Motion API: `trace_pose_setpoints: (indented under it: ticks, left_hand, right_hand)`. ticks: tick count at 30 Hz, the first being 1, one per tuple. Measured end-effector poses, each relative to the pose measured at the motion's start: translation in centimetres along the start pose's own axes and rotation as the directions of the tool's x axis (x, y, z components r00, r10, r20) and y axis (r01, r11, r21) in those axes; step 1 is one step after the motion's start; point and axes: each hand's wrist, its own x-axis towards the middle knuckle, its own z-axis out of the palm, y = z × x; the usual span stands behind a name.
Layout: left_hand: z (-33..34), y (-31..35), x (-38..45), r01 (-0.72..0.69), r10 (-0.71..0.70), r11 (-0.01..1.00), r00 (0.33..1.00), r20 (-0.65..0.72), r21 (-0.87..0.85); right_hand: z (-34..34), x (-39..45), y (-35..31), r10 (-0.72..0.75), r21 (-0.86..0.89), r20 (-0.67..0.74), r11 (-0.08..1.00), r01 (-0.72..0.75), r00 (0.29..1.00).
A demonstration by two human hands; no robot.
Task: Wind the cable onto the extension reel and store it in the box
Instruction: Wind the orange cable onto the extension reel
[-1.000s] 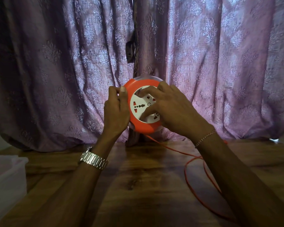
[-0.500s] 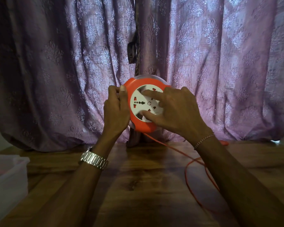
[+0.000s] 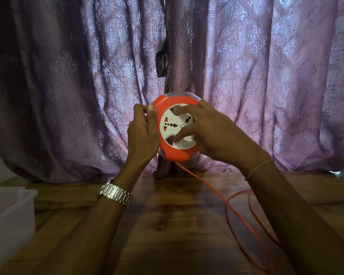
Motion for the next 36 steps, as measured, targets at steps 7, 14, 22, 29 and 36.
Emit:
trace_pose_setpoints:
  ticks: [7, 14, 22, 29, 36]
  left_hand:
    - [0.1, -0.1, -0.1, -0.007, 0.007, 0.999, 1.0, -0.001, 0.035]
    - [-0.1, -0.2, 0.1, 0.003, -0.003, 1.0, 1.0, -0.02, 0.024]
    - [0.1, -0.4, 0.2, -0.012, 0.013, 0.999, 1.0, -0.026, 0.04]
    - [0.1, -0.4, 0.2, -0.026, 0.026, 0.999, 0.999, -0.019, 0.042]
    - [0.0, -0.8, 0.3, -0.013, 0.013, 0.999, 1.0, -0.02, 0.029]
  right_hand:
    - [0.3, 0.1, -0.6, 0.051, -0.104, -0.015, 0.993, -0.053, 0.999]
    - [0.9, 0.0, -1.1, 0.13, -0.134, -0.068, 0.981, -0.139, 0.989]
    - [2.2, -0.1, -1.0, 0.288, -0.014, -0.276, 0.953, -0.303, 0.917]
    - [1.6, -0.1, -0.6, 0.191, -0.152, -0.319, 0.957, -0.249, 0.928]
    - [0.9, 0.0, 0.4, -0.061, -0.014, -0.233, 0.998, 0.059, 0.971]
